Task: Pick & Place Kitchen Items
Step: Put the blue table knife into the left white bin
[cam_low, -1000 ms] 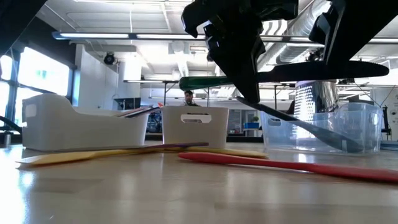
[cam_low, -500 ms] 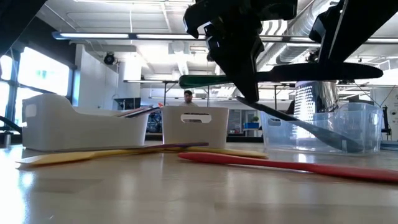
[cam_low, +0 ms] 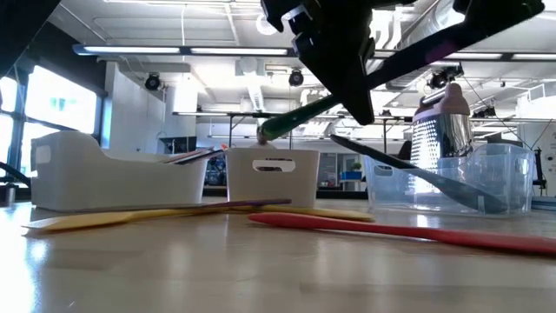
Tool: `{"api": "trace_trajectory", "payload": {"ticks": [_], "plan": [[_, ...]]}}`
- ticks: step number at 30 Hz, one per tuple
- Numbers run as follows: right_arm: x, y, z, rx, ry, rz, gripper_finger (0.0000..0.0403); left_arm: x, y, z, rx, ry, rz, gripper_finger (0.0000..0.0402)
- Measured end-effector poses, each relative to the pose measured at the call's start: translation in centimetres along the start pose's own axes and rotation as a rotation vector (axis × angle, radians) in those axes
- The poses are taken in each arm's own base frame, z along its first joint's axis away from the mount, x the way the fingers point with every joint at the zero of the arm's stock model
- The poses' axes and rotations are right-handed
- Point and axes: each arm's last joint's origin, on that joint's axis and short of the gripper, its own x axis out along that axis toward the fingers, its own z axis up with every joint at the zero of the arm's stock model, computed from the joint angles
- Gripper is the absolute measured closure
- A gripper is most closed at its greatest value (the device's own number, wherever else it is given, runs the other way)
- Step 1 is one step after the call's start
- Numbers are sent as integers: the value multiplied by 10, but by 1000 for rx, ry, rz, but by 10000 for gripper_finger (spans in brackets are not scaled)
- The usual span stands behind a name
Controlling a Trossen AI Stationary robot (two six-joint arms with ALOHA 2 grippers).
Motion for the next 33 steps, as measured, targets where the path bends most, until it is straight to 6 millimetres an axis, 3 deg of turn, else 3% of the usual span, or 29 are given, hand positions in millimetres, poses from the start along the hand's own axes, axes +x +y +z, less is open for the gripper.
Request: {"api": "trace_trajectory", "payload": {"ticks": [17, 33], "plan": [[-17, -15, -11, 28, 113, -88, 244, 3, 2, -7, -30, 63, 3, 401], [-71, -10, -37, 190, 172, 49, 244, 0, -18, -20, -45, 229, -11, 401]]}}
